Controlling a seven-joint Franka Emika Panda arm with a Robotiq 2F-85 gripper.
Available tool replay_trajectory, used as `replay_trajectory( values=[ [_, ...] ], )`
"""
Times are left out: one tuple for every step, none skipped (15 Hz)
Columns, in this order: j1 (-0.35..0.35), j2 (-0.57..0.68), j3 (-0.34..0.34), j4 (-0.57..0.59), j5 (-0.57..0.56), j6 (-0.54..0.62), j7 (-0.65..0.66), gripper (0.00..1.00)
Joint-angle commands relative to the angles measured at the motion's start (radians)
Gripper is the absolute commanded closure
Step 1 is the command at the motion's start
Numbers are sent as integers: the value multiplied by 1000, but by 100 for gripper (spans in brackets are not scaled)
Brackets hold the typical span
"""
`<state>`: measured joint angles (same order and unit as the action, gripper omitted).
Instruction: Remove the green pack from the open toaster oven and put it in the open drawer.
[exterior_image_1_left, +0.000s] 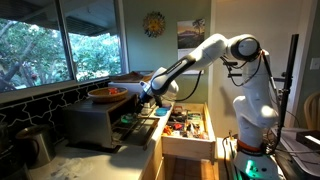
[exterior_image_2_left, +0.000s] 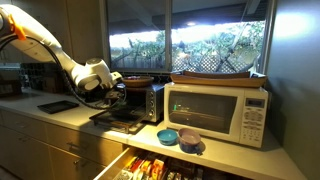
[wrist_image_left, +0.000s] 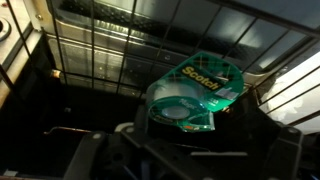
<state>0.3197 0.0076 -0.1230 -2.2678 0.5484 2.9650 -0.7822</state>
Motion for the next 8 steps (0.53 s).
replay_trajectory(
  values=[
    [-1,64,7,50,77,43,-104,0],
    [-4,77,10,58,90,53,-123,0],
    [-6,87,14,68,106,58,-140,0],
    [-9,98,18,77,122,64,-159,0],
    [-12,108,24,88,144,65,-184,0],
    [-15,116,30,101,168,62,-206,0],
    [-17,126,35,110,189,67,-225,0],
    [-20,134,39,120,208,68,-245,0]
  ],
)
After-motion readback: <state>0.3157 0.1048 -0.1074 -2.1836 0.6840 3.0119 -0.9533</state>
